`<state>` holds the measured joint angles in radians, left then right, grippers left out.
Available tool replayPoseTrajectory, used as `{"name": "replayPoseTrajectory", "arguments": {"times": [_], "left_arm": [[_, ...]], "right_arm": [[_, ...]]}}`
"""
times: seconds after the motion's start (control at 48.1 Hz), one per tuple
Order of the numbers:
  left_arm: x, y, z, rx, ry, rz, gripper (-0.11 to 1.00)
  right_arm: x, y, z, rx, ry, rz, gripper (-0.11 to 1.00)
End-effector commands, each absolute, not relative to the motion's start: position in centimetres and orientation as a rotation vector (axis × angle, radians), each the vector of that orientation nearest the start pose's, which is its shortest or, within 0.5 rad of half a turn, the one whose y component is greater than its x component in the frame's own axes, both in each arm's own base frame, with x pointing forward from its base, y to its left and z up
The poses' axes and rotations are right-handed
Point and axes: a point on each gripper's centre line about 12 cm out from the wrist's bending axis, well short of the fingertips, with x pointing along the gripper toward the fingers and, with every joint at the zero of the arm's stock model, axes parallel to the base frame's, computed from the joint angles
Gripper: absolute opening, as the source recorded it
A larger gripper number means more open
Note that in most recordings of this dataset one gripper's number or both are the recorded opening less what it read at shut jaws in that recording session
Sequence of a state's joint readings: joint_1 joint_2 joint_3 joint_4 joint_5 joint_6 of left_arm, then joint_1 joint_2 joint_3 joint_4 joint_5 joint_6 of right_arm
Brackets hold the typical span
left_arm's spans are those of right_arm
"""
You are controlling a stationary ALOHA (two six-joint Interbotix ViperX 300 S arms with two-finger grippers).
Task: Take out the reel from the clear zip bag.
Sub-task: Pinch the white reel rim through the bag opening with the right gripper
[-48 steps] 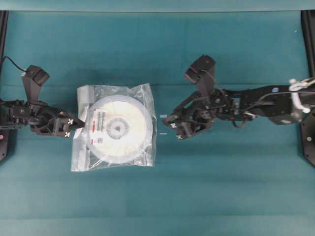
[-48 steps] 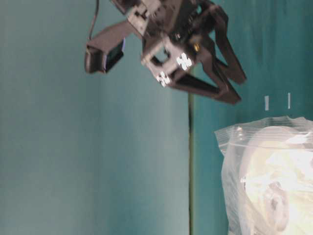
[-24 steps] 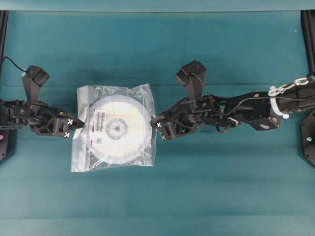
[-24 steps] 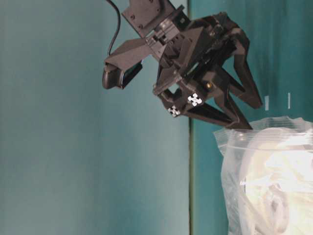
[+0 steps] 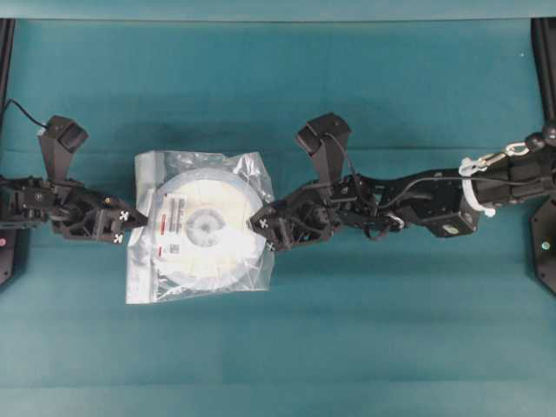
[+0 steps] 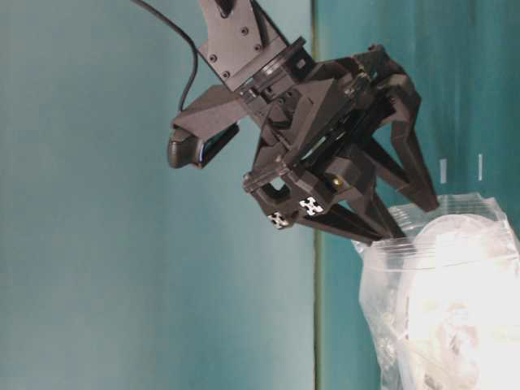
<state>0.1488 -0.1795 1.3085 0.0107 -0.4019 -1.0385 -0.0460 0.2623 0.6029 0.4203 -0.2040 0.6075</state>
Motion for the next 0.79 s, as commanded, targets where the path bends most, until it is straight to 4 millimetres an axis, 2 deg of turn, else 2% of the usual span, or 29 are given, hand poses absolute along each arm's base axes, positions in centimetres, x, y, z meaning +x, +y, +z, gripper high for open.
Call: {"name": "replayPoseTrajectory", "arguments": {"times": [0.0, 0.458, 0.77], "left_arm": [[22.1, 3.2, 8.4, -1.031, 0.589, 0.495, 0.02], [22.1, 3.2, 8.4, -1.031, 0.590, 0.496, 0.02], [22.1, 3.2, 8.3, -1.031, 0.593, 0.497, 0.02]], "right_arm": [[42.2, -2.7, 10.1, 0.989, 0.556, -0.461, 0.84], [42.8, -2.4, 9.2, 0.993, 0.580, -0.466, 0.84], [43.7, -2.2, 9.3, 0.991, 0.570, -0.454, 0.84]]}}
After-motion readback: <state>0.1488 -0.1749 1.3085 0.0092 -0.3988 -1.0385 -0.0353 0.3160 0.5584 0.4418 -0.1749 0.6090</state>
